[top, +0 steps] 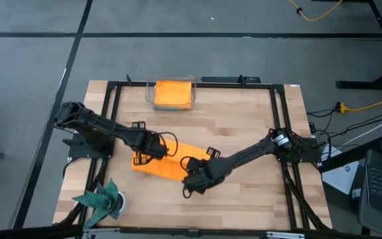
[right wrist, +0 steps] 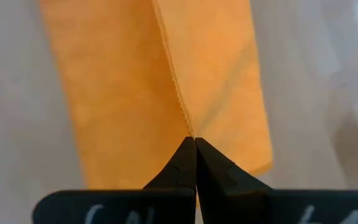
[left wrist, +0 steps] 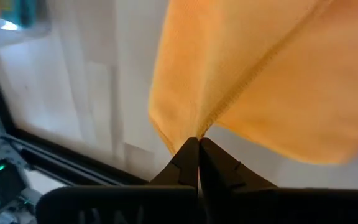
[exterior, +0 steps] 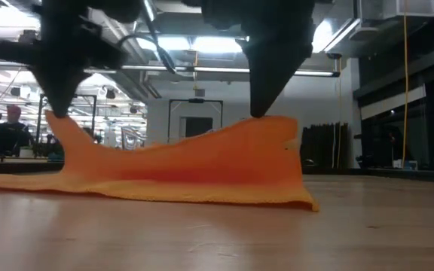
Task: Fold microfiber towels
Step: Fold the orange microfiber cloth
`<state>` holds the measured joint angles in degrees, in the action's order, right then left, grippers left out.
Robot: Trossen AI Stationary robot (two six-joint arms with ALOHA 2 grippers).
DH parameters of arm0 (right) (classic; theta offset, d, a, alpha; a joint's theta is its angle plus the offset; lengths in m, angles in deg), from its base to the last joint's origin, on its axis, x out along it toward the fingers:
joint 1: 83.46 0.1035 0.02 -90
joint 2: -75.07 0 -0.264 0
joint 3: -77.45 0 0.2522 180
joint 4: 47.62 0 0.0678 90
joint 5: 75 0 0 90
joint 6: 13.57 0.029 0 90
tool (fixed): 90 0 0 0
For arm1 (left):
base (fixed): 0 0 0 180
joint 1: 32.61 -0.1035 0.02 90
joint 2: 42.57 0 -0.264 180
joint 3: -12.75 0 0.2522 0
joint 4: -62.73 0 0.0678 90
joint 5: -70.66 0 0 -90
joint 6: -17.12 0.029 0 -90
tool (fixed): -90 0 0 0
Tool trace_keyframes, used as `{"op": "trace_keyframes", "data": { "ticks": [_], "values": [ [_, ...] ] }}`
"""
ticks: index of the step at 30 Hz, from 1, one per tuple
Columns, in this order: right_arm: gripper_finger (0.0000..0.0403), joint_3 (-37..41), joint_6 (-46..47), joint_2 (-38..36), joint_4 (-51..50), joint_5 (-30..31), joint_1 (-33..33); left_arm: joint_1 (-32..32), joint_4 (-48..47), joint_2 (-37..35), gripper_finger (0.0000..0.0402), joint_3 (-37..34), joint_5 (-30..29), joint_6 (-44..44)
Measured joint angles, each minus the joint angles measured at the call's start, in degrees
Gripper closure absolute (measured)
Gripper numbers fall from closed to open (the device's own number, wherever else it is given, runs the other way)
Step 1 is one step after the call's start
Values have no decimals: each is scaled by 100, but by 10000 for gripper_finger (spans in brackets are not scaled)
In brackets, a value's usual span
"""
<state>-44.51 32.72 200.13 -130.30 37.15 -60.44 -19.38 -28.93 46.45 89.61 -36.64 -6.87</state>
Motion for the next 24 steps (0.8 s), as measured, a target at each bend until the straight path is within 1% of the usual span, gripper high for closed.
{"op": "trace_keyframes", "data": {
  "ticks": [3, 7, 12, 20, 24],
  "values": [
    [403, 0, 140, 0, 224, -138, 143, 324, 24, 0, 401, 0, 217, -271],
    [403, -9, 163, 83, 467, -135, 295, 656, 82, 0, 401, 0, 245, -621],
    [403, -7, 281, 314, 460, -448, 388, 908, 110, 0, 401, 0, 414, -1100],
    [403, -7, 325, 354, 538, -490, 502, 1302, 172, 0, 401, 0, 600, -1575],
    [402, -7, 320, 354, 715, -492, 500, 1406, 357, 0, 401, -2, 637, -1598]
  ]
}}
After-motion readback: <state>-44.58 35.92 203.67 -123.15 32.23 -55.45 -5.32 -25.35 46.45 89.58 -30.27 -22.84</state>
